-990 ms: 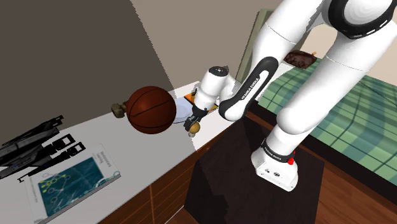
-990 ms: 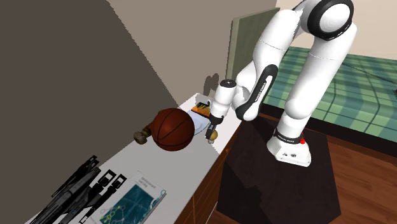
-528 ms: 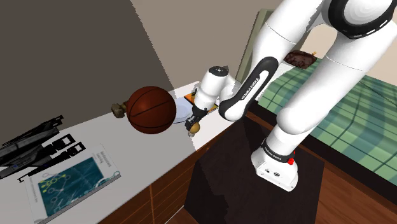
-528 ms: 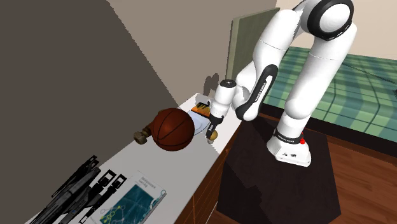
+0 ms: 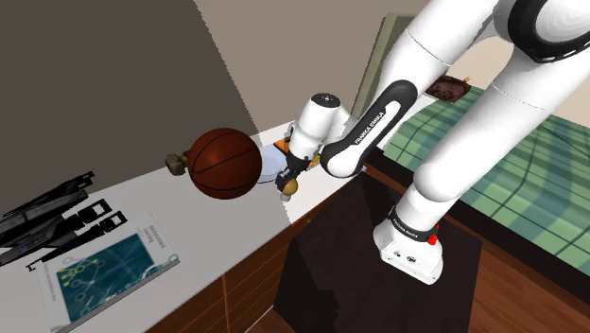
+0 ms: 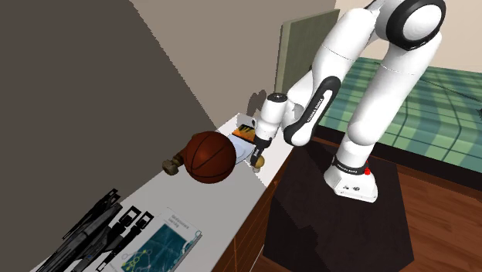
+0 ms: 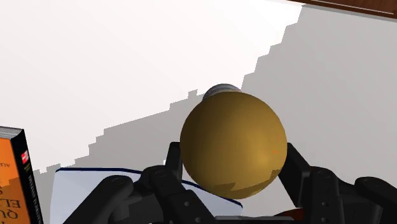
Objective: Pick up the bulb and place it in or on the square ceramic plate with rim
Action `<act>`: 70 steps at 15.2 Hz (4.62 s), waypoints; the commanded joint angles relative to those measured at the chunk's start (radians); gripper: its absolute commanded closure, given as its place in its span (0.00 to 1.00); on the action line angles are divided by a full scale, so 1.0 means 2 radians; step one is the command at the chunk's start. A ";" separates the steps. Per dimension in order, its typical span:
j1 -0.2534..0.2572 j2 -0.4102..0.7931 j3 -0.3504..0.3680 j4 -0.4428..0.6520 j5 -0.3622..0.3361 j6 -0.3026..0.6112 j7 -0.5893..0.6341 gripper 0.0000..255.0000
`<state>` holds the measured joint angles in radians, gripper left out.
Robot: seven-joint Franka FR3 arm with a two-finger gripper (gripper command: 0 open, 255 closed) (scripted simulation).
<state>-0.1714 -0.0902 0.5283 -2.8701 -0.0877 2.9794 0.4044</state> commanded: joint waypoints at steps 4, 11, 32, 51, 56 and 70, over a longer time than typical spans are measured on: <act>0.054 -0.054 -0.033 0.000 0.090 -0.051 -0.065 1.00; 0.085 -0.118 -0.058 0.008 0.126 -0.122 -0.093 1.00; -0.008 0.074 -0.125 0.264 0.024 -0.192 -0.161 1.00; 0.006 0.167 -0.147 0.251 -0.039 -0.090 -0.114 1.00; 0.006 0.167 -0.147 0.251 -0.039 -0.090 -0.114 0.00; -0.008 0.098 -0.126 0.238 0.007 -0.143 -0.148 0.00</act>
<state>-0.1880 0.1074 0.2762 -2.3949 -0.0756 2.6938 0.1102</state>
